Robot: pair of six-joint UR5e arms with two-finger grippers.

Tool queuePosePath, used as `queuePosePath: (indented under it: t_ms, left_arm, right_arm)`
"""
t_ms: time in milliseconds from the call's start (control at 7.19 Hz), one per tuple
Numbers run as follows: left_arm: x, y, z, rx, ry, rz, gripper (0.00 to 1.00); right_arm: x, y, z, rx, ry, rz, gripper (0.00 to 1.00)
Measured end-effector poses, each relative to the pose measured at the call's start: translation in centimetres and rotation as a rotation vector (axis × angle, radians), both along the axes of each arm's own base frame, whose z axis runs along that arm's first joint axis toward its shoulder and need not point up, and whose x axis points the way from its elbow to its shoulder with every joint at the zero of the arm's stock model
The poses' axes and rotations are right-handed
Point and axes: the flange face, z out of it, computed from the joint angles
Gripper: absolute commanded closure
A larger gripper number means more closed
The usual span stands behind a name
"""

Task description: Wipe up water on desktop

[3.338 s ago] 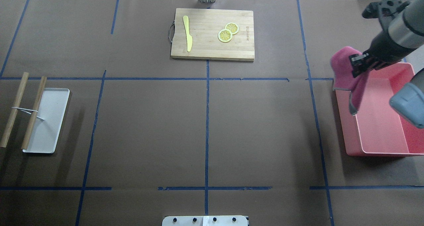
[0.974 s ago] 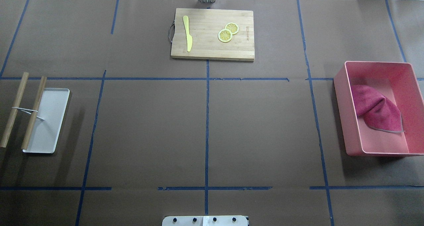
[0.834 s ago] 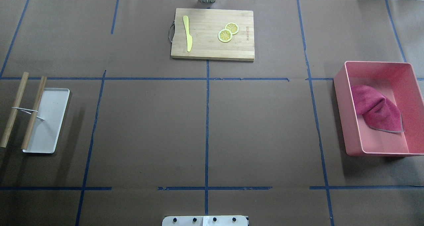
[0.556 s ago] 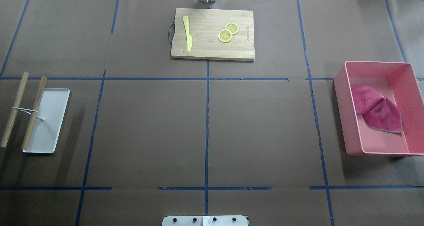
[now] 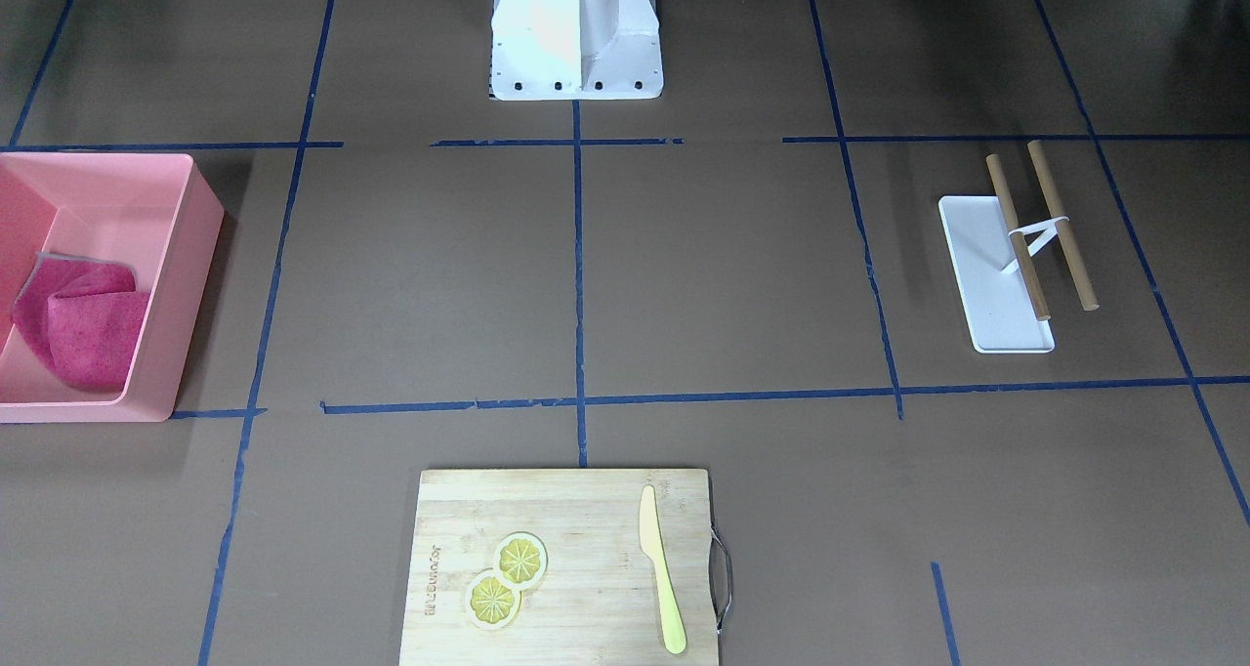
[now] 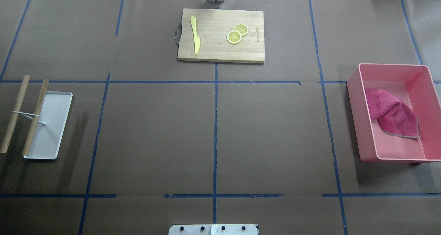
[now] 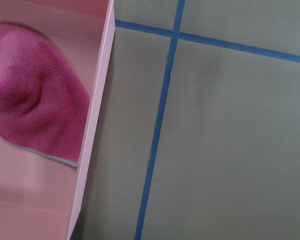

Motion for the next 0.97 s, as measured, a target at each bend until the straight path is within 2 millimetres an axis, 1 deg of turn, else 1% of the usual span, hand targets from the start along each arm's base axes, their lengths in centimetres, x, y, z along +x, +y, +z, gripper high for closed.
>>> queuePosePath:
  t_ms: [417,974]
  left_arm:
    - [-0.54,0.51,0.82,-0.004,-0.081,0.001,0.00]
    - [-0.56,0.67,1.37,-0.015,-0.097,0.004,0.00]
  right_arm:
    - [-0.07,-0.02,0.03,-0.001,-0.010,0.001,0.00]
    - [-0.13,-0.06,0.07,-0.002,-0.018,0.001,0.00]
